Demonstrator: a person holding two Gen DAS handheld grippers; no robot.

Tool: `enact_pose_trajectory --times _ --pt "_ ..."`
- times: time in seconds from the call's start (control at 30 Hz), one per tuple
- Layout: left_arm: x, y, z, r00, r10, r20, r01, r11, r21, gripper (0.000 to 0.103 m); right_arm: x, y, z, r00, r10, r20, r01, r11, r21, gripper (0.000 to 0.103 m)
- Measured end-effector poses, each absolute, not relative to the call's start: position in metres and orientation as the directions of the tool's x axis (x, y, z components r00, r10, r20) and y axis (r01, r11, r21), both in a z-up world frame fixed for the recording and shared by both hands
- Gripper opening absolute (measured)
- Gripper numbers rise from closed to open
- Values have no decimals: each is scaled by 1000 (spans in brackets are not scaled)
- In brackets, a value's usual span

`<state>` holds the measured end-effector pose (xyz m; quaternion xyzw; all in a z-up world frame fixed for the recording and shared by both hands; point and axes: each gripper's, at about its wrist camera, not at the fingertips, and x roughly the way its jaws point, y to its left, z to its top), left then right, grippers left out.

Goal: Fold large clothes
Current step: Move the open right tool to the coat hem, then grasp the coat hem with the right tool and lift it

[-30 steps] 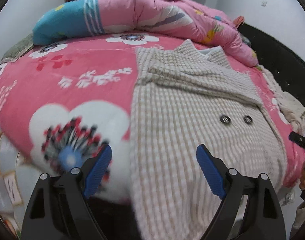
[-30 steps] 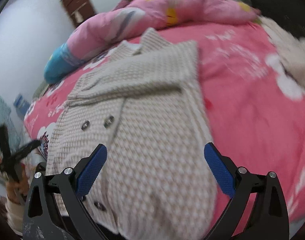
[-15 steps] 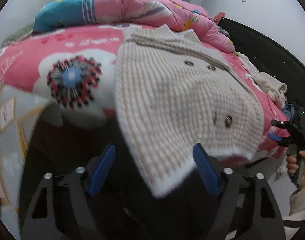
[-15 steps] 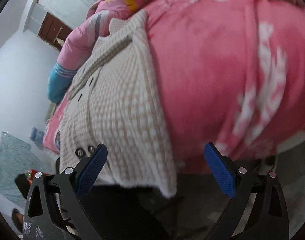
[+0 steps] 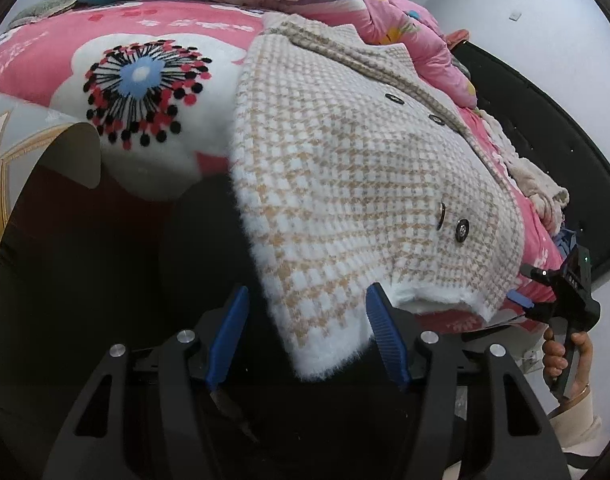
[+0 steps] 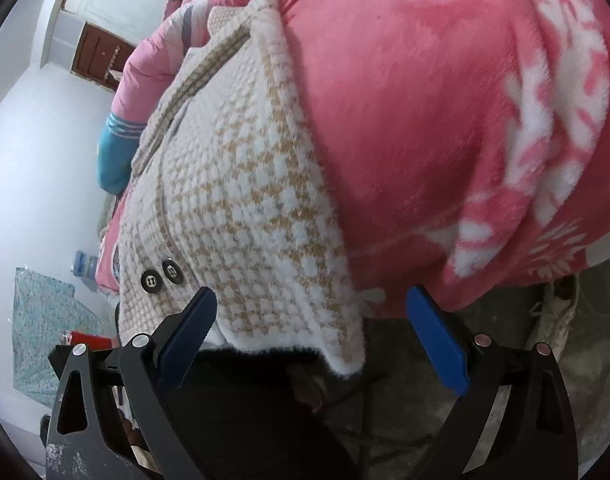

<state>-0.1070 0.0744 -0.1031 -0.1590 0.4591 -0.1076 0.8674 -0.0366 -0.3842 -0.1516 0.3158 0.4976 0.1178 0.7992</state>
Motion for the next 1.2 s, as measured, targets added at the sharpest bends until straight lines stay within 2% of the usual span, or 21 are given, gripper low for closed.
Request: enact_pose_trajectory --times 0.17,0.3,0.47,0.57,0.6,0.7,0.83,0.97,1.07,1.17,1.2 --pt "-104 78 -101 557 -355 -751 27 911 -412 59 -34 -379 -160 462 541 -703 121 746 654 90" --pt "-107 86 -98 575 -484 -659 65 831 -553 59 -36 -379 -168 452 575 -681 126 715 688 89" --pt "-104 88 -105 572 -481 -664 40 825 -563 59 -41 -390 -177 461 601 -653 148 673 724 85" --pt "-105 83 -103 573 -462 -677 51 844 -534 58 -41 -398 -186 475 633 -611 167 617 769 81" --pt "-105 81 -102 577 -451 -681 51 852 -521 57 -41 -399 -190 474 643 -601 174 601 780 77" --pt "-107 73 -97 596 -387 -704 55 894 -445 46 -43 -394 -210 445 691 -570 197 545 815 64" --pt "-102 61 -99 573 -278 -771 27 947 -321 34 -46 -376 -227 371 698 -612 197 585 787 50" --pt "-98 45 -95 542 -156 -825 12 984 -179 33 -47 -374 -226 378 657 -652 186 636 749 43" --pt "-97 38 -94 525 -113 -843 5 991 -130 33 -46 -381 -218 412 631 -657 176 652 737 39" --pt "-96 37 -94 512 -98 -853 -6 993 -117 33 -46 -382 -214 416 627 -658 163 661 733 27" --pt "-96 36 -94 510 -94 -855 -8 993 -114 33 -45 -380 -211 413 625 -662 150 670 727 18"
